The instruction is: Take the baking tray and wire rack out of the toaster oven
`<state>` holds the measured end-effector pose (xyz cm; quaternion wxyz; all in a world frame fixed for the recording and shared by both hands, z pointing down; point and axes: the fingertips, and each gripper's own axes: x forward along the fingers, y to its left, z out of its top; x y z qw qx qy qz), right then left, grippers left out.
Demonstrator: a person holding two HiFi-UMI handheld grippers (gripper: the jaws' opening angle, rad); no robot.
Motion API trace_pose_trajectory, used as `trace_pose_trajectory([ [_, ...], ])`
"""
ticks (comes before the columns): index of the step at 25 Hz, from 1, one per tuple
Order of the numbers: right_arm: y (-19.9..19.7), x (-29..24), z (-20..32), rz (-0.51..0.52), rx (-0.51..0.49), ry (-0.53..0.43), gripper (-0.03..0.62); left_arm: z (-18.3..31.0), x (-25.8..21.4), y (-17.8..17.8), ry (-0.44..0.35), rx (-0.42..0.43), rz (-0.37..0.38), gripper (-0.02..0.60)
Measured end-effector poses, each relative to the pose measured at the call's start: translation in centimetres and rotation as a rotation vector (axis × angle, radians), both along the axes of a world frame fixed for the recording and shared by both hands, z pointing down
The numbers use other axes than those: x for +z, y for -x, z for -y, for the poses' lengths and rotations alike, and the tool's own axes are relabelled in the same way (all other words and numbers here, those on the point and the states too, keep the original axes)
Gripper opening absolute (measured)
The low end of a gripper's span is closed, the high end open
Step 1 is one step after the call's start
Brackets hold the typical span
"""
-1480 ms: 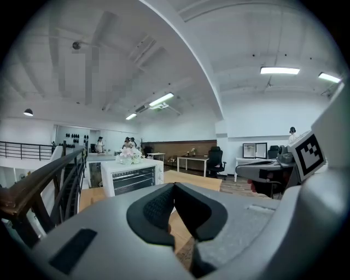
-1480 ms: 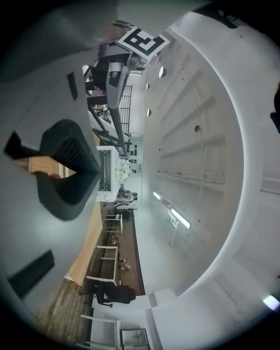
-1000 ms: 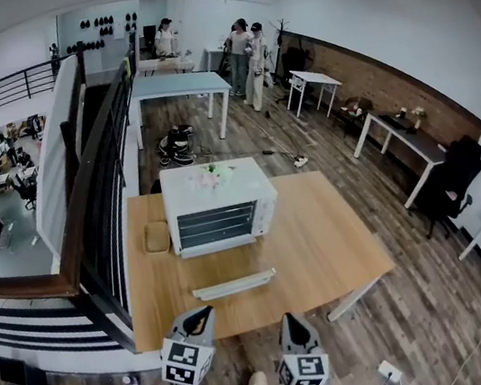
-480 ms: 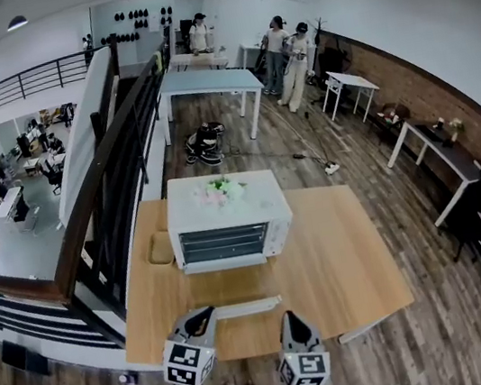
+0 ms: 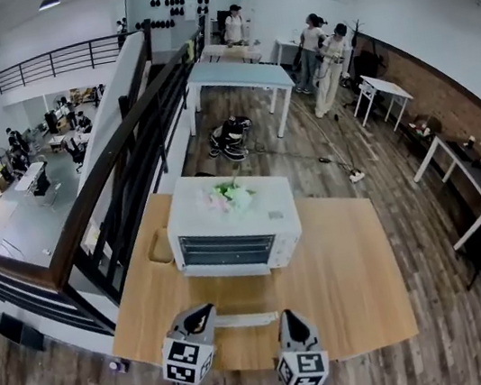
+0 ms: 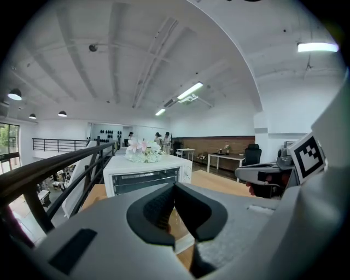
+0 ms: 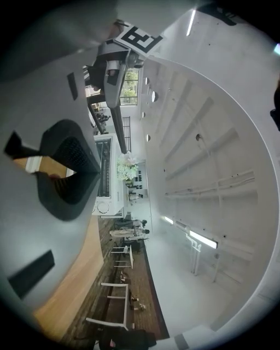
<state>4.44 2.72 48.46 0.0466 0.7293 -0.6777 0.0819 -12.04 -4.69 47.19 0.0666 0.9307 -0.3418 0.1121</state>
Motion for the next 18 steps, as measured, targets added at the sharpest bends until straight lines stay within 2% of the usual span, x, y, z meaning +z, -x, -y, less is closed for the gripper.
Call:
trace_pose_trajectory([
  [11, -1.8, 1.1, 4.5, 0.027, -0.117, 0.011, -0.002, 2.9, 0.8, -1.6, 0.017, -0.116, -0.006, 0.003],
  [18, -1.7, 3.2, 7.9, 0.046, -0.147, 0.031, -0.002, 6.0, 1.9, -1.4, 0.014, -0.154, -0.007, 0.002],
])
